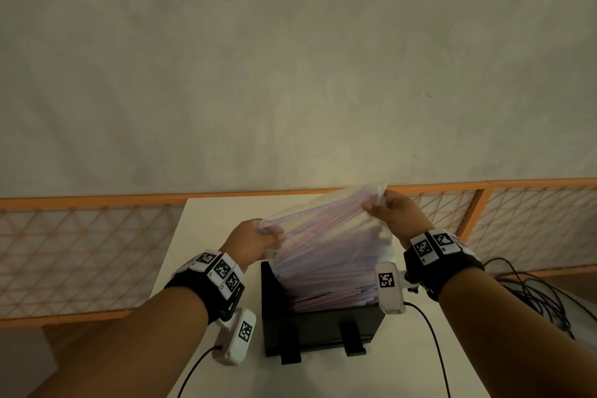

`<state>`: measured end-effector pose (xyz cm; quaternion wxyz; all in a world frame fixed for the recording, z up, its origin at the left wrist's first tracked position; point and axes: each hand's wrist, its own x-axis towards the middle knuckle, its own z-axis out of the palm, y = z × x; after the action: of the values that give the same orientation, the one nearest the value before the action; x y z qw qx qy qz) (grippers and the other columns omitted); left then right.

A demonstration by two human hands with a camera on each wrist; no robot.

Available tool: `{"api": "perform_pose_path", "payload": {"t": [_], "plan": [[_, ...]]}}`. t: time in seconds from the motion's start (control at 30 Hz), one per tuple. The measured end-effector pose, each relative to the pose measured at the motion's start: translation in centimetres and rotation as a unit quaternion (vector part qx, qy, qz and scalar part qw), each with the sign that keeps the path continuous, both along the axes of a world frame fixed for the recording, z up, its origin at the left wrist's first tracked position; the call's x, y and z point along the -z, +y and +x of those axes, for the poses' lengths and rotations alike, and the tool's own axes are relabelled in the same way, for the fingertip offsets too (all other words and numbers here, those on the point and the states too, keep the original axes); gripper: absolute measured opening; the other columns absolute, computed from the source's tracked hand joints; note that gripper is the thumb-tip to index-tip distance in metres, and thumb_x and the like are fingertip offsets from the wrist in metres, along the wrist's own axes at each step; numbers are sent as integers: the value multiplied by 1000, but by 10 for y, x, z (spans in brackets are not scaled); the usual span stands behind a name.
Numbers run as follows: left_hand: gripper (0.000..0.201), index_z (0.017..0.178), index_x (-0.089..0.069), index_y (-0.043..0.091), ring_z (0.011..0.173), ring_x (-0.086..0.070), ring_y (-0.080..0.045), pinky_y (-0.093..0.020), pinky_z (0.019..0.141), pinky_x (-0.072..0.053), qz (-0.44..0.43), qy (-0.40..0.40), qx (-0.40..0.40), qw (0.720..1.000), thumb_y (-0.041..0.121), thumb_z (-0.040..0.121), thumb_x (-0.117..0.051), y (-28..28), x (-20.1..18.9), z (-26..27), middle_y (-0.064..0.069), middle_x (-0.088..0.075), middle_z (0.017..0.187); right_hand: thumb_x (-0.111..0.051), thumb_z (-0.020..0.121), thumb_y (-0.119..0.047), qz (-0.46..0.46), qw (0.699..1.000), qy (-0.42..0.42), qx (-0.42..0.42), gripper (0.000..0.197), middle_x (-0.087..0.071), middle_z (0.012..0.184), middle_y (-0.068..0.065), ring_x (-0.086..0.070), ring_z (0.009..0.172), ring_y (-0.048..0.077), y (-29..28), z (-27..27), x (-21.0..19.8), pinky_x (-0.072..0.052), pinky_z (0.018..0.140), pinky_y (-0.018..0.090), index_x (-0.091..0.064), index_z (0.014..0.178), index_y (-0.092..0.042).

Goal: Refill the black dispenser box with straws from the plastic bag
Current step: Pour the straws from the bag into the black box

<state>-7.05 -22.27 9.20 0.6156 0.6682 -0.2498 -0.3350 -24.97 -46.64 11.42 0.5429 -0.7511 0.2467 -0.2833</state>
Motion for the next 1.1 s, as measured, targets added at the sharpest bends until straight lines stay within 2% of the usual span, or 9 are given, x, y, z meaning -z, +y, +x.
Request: {"api": "perform_pose_path", "payload": {"t": [0.13, 0.2, 0.33, 0.5, 0.63, 0.8, 0.93, 1.03, 1.1], "plan": [[16, 80, -67, 13, 82, -64, -24, -37, 78, -54, 52, -51, 12, 997, -2, 79, -71, 2, -1, 2, -8, -65, 85, -83, 55, -43, 30, 999, -17, -6, 53, -71, 98, 17, -66, 96, 31, 15, -1, -14, -48, 93, 50, -67, 93, -10], [23, 69, -67, 15, 84, -62, -28, -43, 80, -53, 58, -67, 3, 996, -7, 78, -69, 3, -1, 4, -10, -64, 81, -85, 56, -39, 24, 999, -21, -6, 32, -68, 85, 10, -65, 85, 28, 17, -1, -18, -49, 84, 42, -66, 76, -22], [29, 69, -57, 18, 82, -60, -27, -50, 85, -53, 85, -133, 7, 987, -7, 77, -70, 4, -6, 1, -6, -60, 76, -78, 76, -21, -19, 999, -23, 29, 43, -34, 56, -2, -35, 59, 16, 16, 2, -17, -32, 63, 32, -40, 56, -16], [9, 82, -66, 14, 94, -66, -36, -49, 90, -54, 165, -180, 29, 969, 8, 79, -72, 0, -4, 0, -15, -66, 93, -70, 70, -43, -11, 999, -46, 20, 31, -53, 66, 3, -49, 72, 20, 22, 6, -20, -38, 72, 38, -59, 68, -14], [12, 79, -65, 6, 72, -63, -29, -37, 70, -55, 243, -217, 92, 941, 14, 83, -59, -1, -4, -4, -15, -64, 78, -64, 80, -34, -27, 997, -67, -1, 16, -66, 71, -8, -59, 76, 16, 23, 8, -23, -42, 80, 39, -65, 77, -19], [13, 69, -59, 10, 63, -56, -20, -25, 59, -45, 292, -331, 132, 888, 16, 80, -64, -5, -3, -6, -4, -57, 67, -62, 78, -56, -55, 997, -41, -16, 28, -61, 64, -17, -52, 71, 15, 28, 4, -28, -39, 72, 37, -64, 72, -29], [14, 70, -57, 13, 57, -50, -12, -21, 52, -38, 275, -342, 126, 890, 17, 77, -69, -6, 0, -6, 4, -53, 62, -72, 82, -20, -15, 998, -27, -48, 37, -68, 98, -4, -63, 95, 14, 24, 0, -30, -48, 94, 36, -56, 115, -24], [27, 59, -48, 19, 53, -44, -7, -19, 49, -33, 268, -327, 109, 900, 13, 80, -64, -6, 2, -4, 6, -48, 59, -89, 60, -23, -15, 987, 130, -92, 87, -64, 119, 2, -60, 112, 21, 9, -14, -13, -45, 102, 46, -45, 134, -18], [35, 53, -44, 20, 52, -45, -12, -20, 48, -33, 264, -309, 103, 908, 8, 84, -56, -6, 3, -4, 3, -46, 56, -88, 61, -18, -81, 951, 275, -118, 83, -60, 121, -1, -55, 117, 22, 9, -23, -1, -42, 103, 40, -47, 134, -17]]}}
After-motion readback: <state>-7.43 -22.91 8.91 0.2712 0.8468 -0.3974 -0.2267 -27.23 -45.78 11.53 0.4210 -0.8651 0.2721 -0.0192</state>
